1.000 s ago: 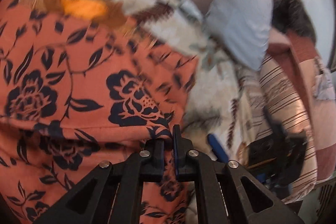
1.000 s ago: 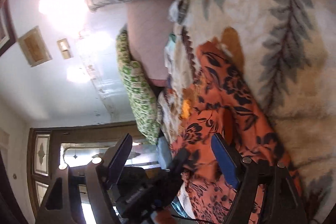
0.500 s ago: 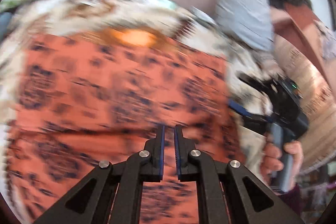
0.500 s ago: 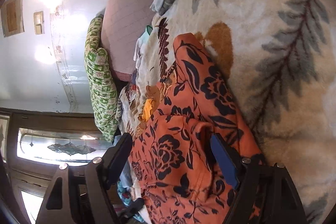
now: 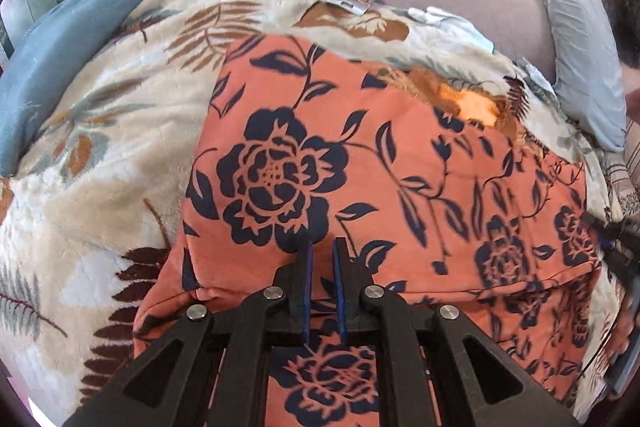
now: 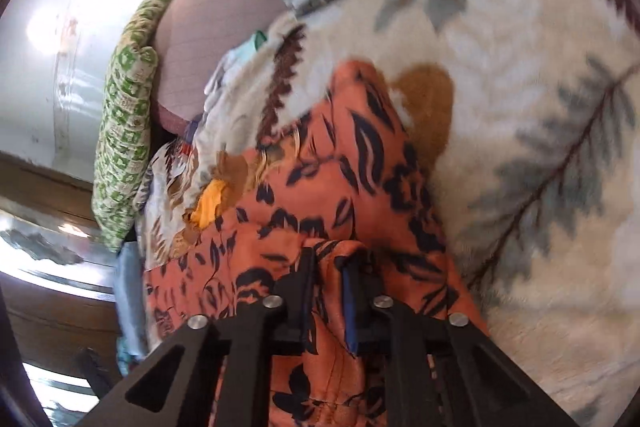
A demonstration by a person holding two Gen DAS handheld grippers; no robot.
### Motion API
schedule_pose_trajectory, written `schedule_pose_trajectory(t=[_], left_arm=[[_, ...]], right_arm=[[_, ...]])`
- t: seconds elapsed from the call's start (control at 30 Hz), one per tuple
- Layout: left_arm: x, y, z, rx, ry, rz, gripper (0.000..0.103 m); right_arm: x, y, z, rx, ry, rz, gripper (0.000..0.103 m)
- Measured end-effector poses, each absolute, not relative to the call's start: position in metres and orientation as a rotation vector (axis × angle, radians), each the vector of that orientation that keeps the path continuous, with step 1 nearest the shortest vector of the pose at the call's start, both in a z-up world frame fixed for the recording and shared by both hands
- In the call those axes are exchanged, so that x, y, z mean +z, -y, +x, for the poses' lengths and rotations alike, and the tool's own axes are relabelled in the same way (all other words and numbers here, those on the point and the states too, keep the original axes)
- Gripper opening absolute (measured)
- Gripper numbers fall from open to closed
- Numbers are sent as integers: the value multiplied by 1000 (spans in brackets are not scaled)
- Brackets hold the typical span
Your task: Fold small clothes
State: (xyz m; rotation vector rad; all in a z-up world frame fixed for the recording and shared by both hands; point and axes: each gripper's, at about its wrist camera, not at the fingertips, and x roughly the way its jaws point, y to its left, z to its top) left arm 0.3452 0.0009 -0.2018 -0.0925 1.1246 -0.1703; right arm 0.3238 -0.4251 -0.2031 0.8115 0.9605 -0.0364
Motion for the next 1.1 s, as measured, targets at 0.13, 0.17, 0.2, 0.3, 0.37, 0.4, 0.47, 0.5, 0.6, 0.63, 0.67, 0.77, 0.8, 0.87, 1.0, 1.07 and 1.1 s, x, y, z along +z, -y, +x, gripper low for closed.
schedule_pose_trajectory(t=[0.13, 0.17, 0.2, 0.3, 0.37, 0.4, 0.47, 0.5, 0.6, 0.63, 0.67, 0.77, 0.8, 0.87, 1.0, 1.07, 1.1], left_arm=[[-205, -5, 347, -186, -1115, -106, 9], [-205, -7, 346, -188, -1113, -103, 9], [-206, -5, 346, -188, -1109, -95, 10], [-209, -2, 347, -194, -1094, -66, 13], [-209, -1, 347, -201, -1090, -59, 14], [-208, -1, 348, -203, -1092, -62, 14], [-207, -2, 348, -211, -1095, -71, 16], [-207, -2, 349, -213, -1097, -71, 16], [-207, -3, 348, -210, -1096, -64, 16], [-207, -2, 347, -210, -1094, -52, 16], [-207, -1, 347, -211, -1092, -35, 16], [-209, -1, 346, -224, -1087, -14, 16], [-209, -3, 347, -228, -1087, -20, 16], [-211, -10, 349, -237, -1090, -44, 16], [-210, -24, 353, -216, -1115, -80, 15], [-207, -29, 351, -200, -1116, -85, 15], [-204, -32, 349, -193, -1107, -91, 15]], right_arm=[[-190, 437, 334, -123, -889, 742, 10], [-188, 439, 340, -138, -884, 715, 10], [-187, 442, 345, -161, -877, 689, 9], [-186, 451, 359, -212, -855, 579, 9], [-196, 459, 369, -192, -904, 591, 9], [-195, 463, 367, -183, -896, 629, 9], [-179, 463, 358, -110, -847, 675, 10], [-171, 457, 357, -54, -849, 677, 10], [-163, 425, 343, 85, -907, 693, 10], [-166, 412, 339, 92, -935, 662, 10], [-174, 396, 338, 90, -987, 598, 10], [-207, 373, 336, 58, -1121, 473, 11], [-215, 372, 335, 56, -1141, 449, 11], [-212, 376, 328, 52, -1105, 408, 10], [-197, 380, 311, -69, -1093, 285, 10], [-187, 379, 302, -64, -1053, 341, 11], [-181, 373, 300, -21, -1029, 359, 10]])
